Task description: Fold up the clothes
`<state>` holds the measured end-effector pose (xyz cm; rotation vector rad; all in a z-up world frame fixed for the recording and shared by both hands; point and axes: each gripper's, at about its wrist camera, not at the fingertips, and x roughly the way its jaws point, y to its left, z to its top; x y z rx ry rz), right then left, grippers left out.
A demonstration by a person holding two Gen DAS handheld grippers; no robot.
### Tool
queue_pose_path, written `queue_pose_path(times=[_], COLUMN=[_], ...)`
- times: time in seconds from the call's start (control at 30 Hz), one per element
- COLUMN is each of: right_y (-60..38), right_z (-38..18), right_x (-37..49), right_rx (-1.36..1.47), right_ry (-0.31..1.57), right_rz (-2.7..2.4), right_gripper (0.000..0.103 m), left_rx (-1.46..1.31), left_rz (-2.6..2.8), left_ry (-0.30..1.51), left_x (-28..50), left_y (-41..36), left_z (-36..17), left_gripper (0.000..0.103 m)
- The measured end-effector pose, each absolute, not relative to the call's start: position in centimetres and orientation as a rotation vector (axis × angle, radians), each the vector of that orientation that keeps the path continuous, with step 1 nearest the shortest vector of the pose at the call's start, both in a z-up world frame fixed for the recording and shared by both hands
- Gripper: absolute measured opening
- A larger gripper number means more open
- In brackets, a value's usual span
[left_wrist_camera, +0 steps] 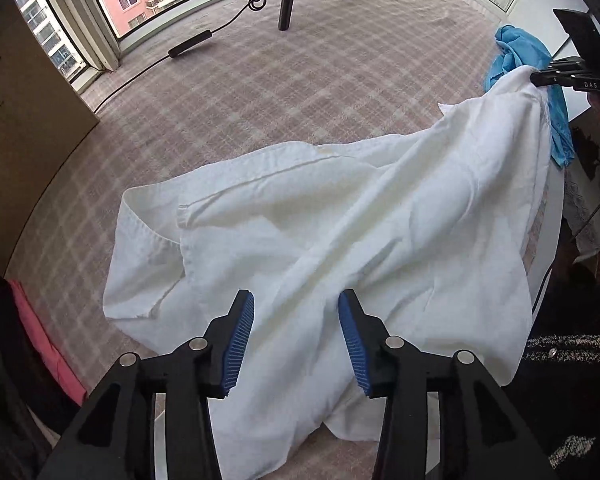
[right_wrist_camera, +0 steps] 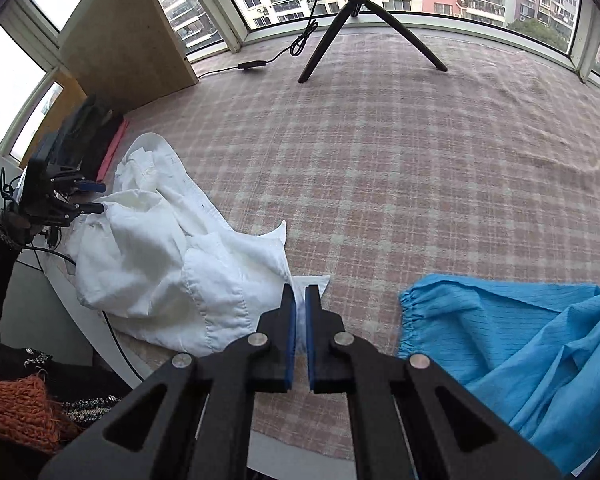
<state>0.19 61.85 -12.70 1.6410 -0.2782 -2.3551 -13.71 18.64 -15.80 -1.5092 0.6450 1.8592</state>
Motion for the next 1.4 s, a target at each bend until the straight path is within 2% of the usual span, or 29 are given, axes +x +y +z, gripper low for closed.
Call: queue_pose_path(times=[0.17, 0.4, 0.5, 0.57, 0.67, 0.8, 0.9, 0.97, 1.13, 1.23, 1.3, 1.4], right_y=[61.0, 59.6, 59.2, 59.0, 58.3, 57.3, 56.3, 54.8, 52.0, 52.2, 52.1, 51.7], right_z=[-13.6, -14.1, -14.2, -14.0, -12.1, -9.7, -7.9, -7.8, -11.0, -14.1, -15.1, -15.9], right_x=[-0.6, -1.3, -1.3, -1.5, -3.5, -6.2, -8.5, -11.2, -17.9, -20.4, -20.9, -21.4], right_rx=[1.674, 1.707, 1.720, 1.720, 1.628, 1.503, 1.410, 1.369, 1.430, 1.509, 1.544, 1.569], right_ry=[-0.247, -0.206, -0.199, -0.215, -0.246, -0.286, -0.295, -0.208, -0.099, -0.101, -0.057, 0.017], right_rz=[-2.346, -2.332, -2.327, -2.347, -2.386, -2.434, -2.471, -2.515, -2.495, -2.389, -2.335, -2.266], right_gripper=[0.004, 0.004, 0.004, 0.004, 0.004, 0.004, 0.004, 0.004, 0.004, 0.005, 0.010, 0.024], left_rx=[-1.564, -1.607, -1.668, -1.703, -1.657, -1.551, -1.549, -1.548, -1.543, -1.539, -1.552, -1.652], left_rz=[1.880, 1.814, 1.818, 1.855, 1.968, 2.210, 2.208, 2.207, 2.200, 2.196, 2.177, 2.111], left_ry=[0.656, 0.674, 0.692, 0.687, 0.703, 0.657, 0.601, 0.564, 0.471, 0.416, 0.383, 0.313], left_x=[-14.5, -14.3, -14.7, -15.2, -15.9, -18.9, -16.4, -14.8, -10.6, -8.2, -6.3, -3.9], left_y=[15.5, 16.1, 16.4, 16.4, 15.8, 12.1, 11.8, 11.6, 11.1, 10.8, 11.0, 12.6], left_z=[-16.1, -19.2, -20.8, -21.1, -17.9, -9.8, -9.3, -8.9, -8.0, -7.5, -7.9, -12.0], left_gripper=[0.039, 0.036, 0.001, 0.000, 0.000, 0.000, 0.000, 0.000, 0.000, 0.000, 0.000, 0.000])
